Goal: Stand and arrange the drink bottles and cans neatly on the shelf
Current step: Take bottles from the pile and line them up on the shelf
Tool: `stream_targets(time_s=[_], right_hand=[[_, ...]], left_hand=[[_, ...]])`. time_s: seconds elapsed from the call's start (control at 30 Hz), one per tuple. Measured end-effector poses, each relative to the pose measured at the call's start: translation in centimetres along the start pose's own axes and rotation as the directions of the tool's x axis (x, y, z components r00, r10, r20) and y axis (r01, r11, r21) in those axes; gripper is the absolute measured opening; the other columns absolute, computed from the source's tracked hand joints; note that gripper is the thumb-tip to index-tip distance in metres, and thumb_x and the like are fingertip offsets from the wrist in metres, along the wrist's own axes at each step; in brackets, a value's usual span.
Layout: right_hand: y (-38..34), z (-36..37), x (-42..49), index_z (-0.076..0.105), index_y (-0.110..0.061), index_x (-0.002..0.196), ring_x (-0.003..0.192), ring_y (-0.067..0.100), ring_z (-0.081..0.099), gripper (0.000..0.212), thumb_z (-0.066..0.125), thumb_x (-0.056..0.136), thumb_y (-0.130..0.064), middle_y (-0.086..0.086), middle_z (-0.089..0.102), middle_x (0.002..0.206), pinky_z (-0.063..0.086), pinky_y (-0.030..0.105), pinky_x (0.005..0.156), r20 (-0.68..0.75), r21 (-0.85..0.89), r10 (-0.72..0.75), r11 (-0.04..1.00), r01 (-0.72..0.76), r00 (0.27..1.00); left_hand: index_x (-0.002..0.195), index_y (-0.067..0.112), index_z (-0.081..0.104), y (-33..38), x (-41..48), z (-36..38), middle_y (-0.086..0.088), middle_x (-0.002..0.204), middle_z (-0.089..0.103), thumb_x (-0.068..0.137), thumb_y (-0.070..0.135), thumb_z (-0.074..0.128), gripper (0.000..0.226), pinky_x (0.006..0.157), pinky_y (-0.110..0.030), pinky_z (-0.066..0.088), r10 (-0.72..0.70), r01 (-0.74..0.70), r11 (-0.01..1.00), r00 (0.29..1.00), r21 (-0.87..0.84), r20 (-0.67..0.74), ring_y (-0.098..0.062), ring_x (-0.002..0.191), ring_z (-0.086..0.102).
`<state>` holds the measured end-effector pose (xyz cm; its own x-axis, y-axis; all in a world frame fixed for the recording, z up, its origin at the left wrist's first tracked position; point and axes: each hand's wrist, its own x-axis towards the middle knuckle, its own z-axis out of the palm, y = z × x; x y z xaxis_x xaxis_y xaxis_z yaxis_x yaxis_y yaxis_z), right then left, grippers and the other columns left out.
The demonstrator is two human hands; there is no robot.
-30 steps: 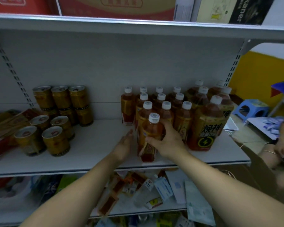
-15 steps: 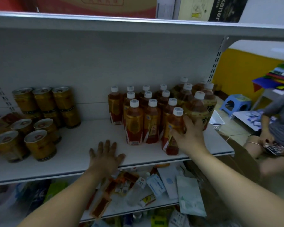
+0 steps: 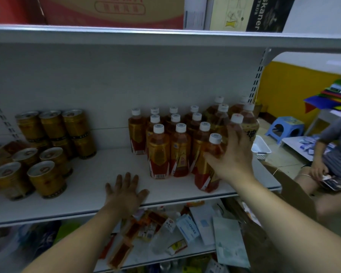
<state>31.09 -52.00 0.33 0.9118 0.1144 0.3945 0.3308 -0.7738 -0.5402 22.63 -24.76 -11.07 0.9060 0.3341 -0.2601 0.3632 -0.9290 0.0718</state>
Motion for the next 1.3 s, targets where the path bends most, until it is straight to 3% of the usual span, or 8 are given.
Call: stream_targets(time_s=[0.17, 0.33, 0.53, 0.67, 0.77, 0.93, 1.17, 1.3], right_hand=[[-3.0, -1.8, 5.1, 0.034, -0.023, 0.146, 0.139, 0.03, 0.027, 0.076, 0.052, 0.085, -0.064, 0.008, 0.035, 0.151, 0.025, 0.043, 0.111, 0.174, -0.263, -0.183, 0.938, 0.225, 0.968], [-3.5, -0.6, 7.9, 0.021, -0.026, 0.152, 0.141, 0.03, 0.027, 0.083, 0.041, 0.086, -0.072, 0.008, 0.031, 0.154, 0.025, 0.044, 0.113, 0.444, -0.353, -0.103, 0.893, 0.28, 0.89], [-3.1, 0.0, 8.4, 0.011, -0.021, 0.155, 0.141, 0.027, 0.029, 0.084, 0.04, 0.091, -0.066, 0.005, 0.028, 0.157, 0.029, 0.037, 0.109, 0.504, -0.412, -0.111, 0.84, 0.352, 0.856], [-3.0, 0.4, 8.6, 0.008, -0.021, 0.155, 0.144, 0.023, 0.023, 0.084, 0.039, 0.091, -0.066, 0.003, 0.022, 0.16, 0.027, 0.034, 0.111, 0.521, -0.397, -0.131, 0.838, 0.375, 0.844], [-2.7, 0.7, 8.8, 0.008, -0.022, 0.155, 0.145, 0.022, 0.02, 0.084, 0.039, 0.091, -0.066, 0.001, 0.016, 0.161, 0.024, 0.033, 0.113, 0.507, -0.371, -0.148, 0.852, 0.37, 0.849], [-2.6, 0.9, 8.9, 0.002, -0.03, 0.155, 0.149, 0.018, 0.008, 0.08, 0.04, 0.092, -0.062, -0.006, 0.001, 0.163, 0.015, 0.034, 0.117, 0.49, -0.339, -0.182, 0.861, 0.378, 0.853], [-2.8, 0.8, 8.9, 0.003, -0.033, 0.155, 0.148, 0.02, 0.015, 0.078, 0.041, 0.093, -0.062, -0.006, 0.006, 0.163, 0.023, 0.036, 0.116, 0.533, -0.352, -0.128, 0.865, 0.357, 0.837], [-4.1, 0.2, 9.2, 0.006, -0.03, 0.155, 0.143, 0.025, 0.026, 0.091, 0.042, 0.084, -0.073, 0.001, 0.018, 0.16, 0.033, 0.042, 0.11, 0.591, -0.413, -0.055, 0.836, 0.36, 0.805]], left_hand=[[0.152, 0.029, -0.005, 0.0, 0.4, -0.5, 0.001, 0.16, -0.014, 0.091, 0.068, 0.016, 0.075, 0.114, -0.056, 0.0, -0.015, 0.015, 1.0, 0.999, -0.011, 0.044, -0.028, 0.146, -0.011], [0.148, 0.026, 0.023, -0.2, 2.3, -3.5, -0.005, 0.154, 0.026, 0.094, 0.054, 0.039, 0.063, 0.112, -0.046, 0.024, -0.078, 0.073, 0.98, 0.997, -0.187, -0.019, -0.03, 0.138, 0.029], [0.152, 0.015, 0.013, -0.2, 6.2, -8.0, -0.012, 0.156, 0.021, 0.095, 0.028, 0.054, 0.071, 0.1, -0.028, 0.034, -0.129, 0.005, 0.733, 0.983, -0.68, -0.132, -0.03, 0.137, 0.033], [0.152, 0.019, -0.004, 0.3, 9.1, -10.4, -0.011, 0.152, 0.03, 0.092, 0.032, 0.059, 0.088, 0.104, -0.04, 0.037, -0.155, -0.079, 0.502, 0.971, -0.861, -0.18, -0.032, 0.133, 0.04], [0.151, 0.018, 0.006, 1.3, 10.6, -10.8, -0.01, 0.144, 0.04, 0.093, 0.022, 0.058, 0.077, 0.097, -0.042, 0.044, -0.123, -0.119, 0.411, 0.975, -0.904, -0.185, -0.031, 0.123, 0.049], [0.151, 0.025, 0.003, 0.8, 12.2, -10.4, -0.016, 0.132, 0.055, 0.092, 0.029, 0.058, 0.081, 0.094, -0.047, 0.047, -0.235, -0.048, 0.565, 0.948, -0.824, -0.216, -0.038, 0.111, 0.057], [0.151, 0.018, -0.002, 0.3, 10.9, -11.3, -0.014, 0.146, 0.039, 0.091, 0.037, 0.06, 0.089, 0.102, -0.035, 0.038, -0.073, -0.096, 0.561, 0.984, -0.822, -0.165, -0.032, 0.126, 0.047], [0.11, 0.019, 0.05, 0.0, 6.6, -12.4, 0.0, 0.104, 0.058, 0.087, 0.017, 0.066, 0.027, 0.083, -0.021, 0.046, 0.097, -0.172, 0.655, 0.985, -0.736, -0.144, -0.013, 0.094, 0.051]])
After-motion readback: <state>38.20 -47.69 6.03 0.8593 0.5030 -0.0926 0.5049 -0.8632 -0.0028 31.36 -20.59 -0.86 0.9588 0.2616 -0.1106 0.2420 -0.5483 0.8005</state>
